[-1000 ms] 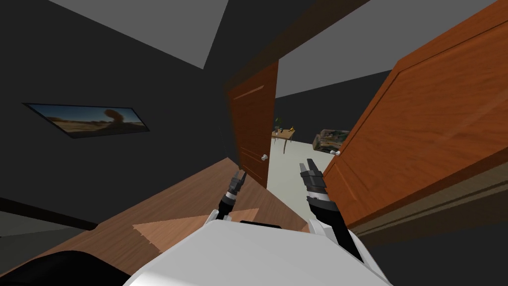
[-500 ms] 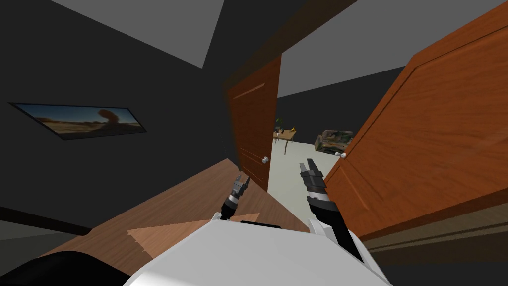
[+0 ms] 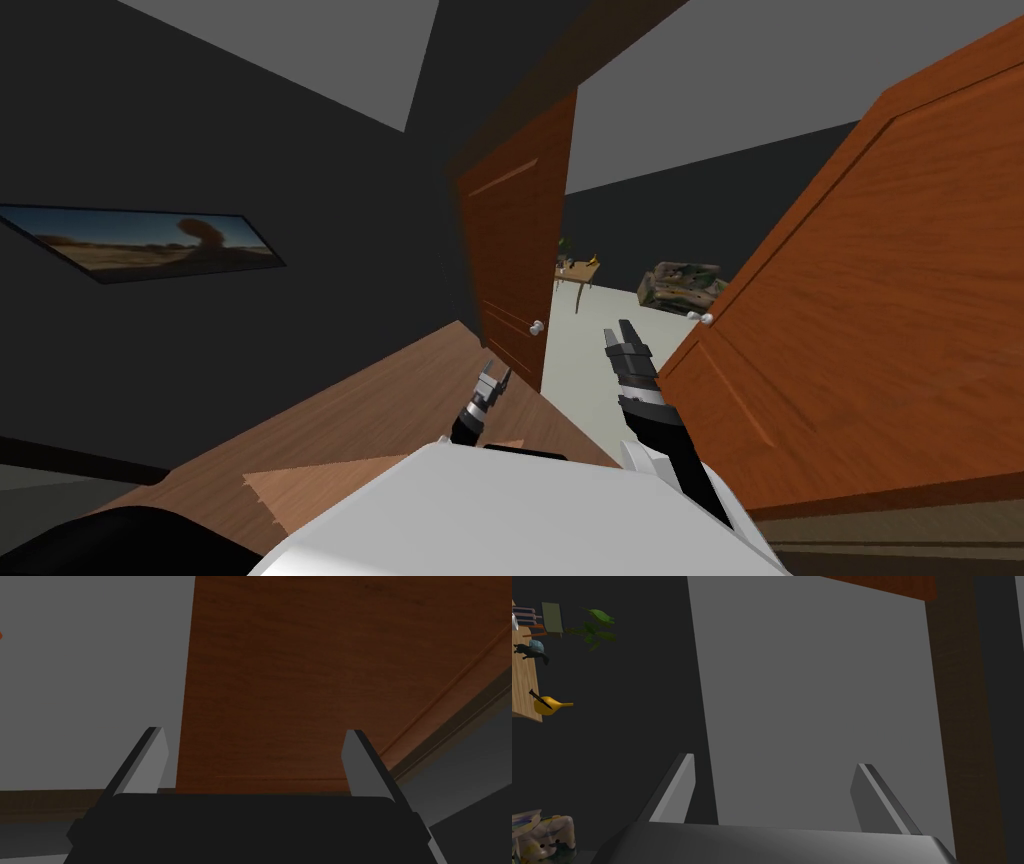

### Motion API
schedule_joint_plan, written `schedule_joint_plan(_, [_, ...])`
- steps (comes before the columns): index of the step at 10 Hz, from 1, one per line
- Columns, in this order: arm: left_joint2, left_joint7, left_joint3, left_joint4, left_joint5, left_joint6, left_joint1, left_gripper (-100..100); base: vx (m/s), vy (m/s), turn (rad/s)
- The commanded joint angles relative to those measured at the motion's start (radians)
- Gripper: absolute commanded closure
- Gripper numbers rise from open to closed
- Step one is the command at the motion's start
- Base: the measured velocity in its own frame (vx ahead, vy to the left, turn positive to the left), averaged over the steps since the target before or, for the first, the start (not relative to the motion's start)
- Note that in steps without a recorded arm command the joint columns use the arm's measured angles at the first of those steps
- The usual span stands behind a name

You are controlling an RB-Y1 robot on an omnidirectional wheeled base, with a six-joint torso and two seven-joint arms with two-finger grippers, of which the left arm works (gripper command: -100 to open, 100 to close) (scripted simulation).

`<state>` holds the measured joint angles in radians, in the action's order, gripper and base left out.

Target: Push the door open

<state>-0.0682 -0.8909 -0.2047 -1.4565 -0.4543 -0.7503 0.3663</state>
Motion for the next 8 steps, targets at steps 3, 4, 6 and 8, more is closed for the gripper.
schedule_joint_plan(3, [0.013,-0.079,-0.025,0.091,-0.057,-0.020,-0.011,-100,0.153,0.019,0.015])
schedule_joint_plan(4, [0.015,-0.092,-0.029,0.107,-0.066,-0.024,-0.012,-100,0.168,0.016,0.010])
schedule_joint_plan(6, [0.024,-0.131,-0.040,0.154,-0.093,-0.037,-0.017,-100,0.161,-0.002,0.015])
schedule_joint_plan(8, [0.031,-0.154,-0.047,0.182,-0.109,-0.045,-0.020,-100,0.104,0.006,0.009])
